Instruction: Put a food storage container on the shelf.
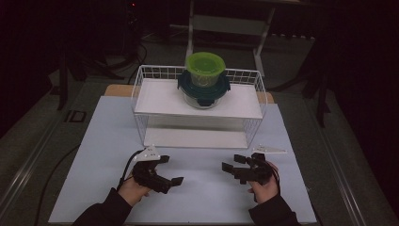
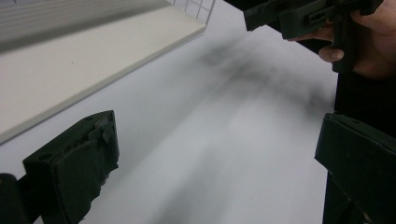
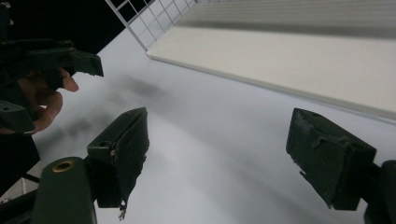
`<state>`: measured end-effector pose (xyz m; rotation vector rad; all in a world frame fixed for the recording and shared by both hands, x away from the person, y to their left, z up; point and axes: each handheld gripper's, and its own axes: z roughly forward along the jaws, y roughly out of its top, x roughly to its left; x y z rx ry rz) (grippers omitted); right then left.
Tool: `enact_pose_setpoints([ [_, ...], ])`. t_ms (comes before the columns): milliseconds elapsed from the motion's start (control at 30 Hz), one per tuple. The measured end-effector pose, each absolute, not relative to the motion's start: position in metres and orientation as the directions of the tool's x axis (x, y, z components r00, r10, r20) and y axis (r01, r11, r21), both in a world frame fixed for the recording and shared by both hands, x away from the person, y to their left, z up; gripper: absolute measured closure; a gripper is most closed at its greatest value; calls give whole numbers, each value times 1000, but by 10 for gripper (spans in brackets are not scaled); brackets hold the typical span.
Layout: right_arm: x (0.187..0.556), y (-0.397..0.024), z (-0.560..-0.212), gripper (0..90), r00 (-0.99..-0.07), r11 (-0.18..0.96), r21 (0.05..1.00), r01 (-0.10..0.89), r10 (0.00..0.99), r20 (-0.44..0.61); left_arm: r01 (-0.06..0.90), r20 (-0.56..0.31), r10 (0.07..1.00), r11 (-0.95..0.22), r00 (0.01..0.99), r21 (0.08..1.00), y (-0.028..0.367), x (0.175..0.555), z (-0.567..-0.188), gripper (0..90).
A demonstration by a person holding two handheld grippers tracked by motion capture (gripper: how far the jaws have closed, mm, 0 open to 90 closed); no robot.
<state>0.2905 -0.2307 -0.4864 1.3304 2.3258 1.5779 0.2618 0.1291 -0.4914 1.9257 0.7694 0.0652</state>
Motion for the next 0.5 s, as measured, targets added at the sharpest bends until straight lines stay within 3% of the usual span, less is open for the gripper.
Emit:
enact_pose_setpoints([
  [500, 279, -246, -506, 198, -615, 143, 758, 637, 687, 387, 498, -271, 572, -288, 774, 818, 135, 255, -508, 0],
])
